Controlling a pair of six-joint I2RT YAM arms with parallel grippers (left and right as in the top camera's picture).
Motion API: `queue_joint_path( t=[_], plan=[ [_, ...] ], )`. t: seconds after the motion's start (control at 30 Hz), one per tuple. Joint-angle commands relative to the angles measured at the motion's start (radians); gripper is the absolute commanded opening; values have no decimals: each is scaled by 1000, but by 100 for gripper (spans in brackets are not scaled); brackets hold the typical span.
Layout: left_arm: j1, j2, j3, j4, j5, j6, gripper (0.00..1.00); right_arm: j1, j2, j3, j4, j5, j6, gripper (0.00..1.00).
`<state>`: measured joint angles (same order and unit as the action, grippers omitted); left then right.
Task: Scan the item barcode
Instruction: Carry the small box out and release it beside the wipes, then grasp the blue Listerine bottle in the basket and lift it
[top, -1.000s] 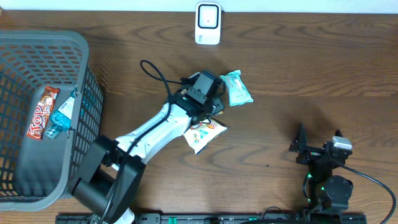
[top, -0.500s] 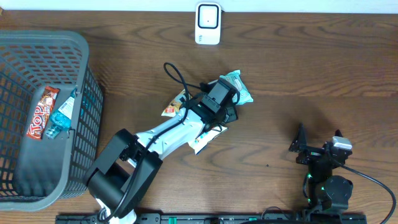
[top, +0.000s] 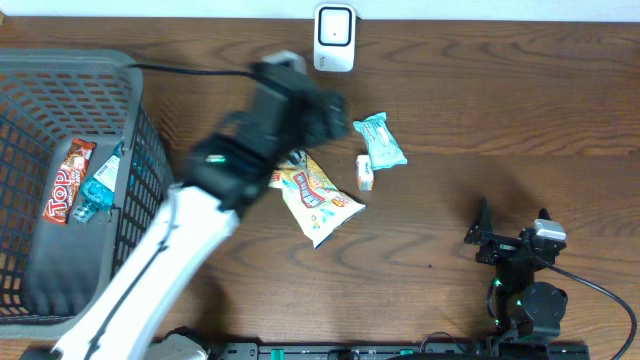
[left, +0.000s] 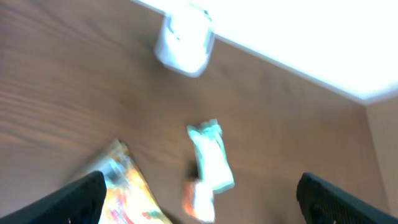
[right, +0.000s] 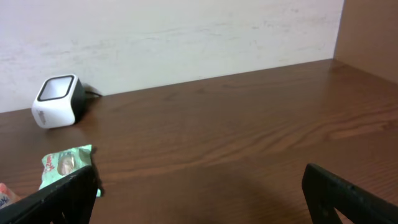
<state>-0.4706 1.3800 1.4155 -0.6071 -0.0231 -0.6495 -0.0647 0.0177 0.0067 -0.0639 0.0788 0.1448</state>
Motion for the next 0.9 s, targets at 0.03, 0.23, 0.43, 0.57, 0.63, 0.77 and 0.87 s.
queue_joint_path(
  t=[0.03,0.23,0.43,0.57,0.63,0.77,0.87],
  plan=[
    [257,-122,59,-58,-75,-2,98,-6,-4,-1,-3,5,-11,99],
    [667,-178,59,-143,-74,-251,98,-6,-4,-1,-3,5,-11,99],
    [862,-96,58,-312,-75,-557,98,-6,-4,-1,-3,5,-11,99],
    [902,29,58,-341,-74,-664,98,-6,-4,-1,-3,5,-11,99],
    [902,100,58,-333,-71,-669,98,-6,-4,-1,-3,5,-11,99],
    [908,198,58,-325,-83,-671,98,-6,-4,-1,-3,5,-11,99],
    [927,280,58,-358,-82,-831,98,-6,-4,-1,-3,5,-11,99]
  ],
)
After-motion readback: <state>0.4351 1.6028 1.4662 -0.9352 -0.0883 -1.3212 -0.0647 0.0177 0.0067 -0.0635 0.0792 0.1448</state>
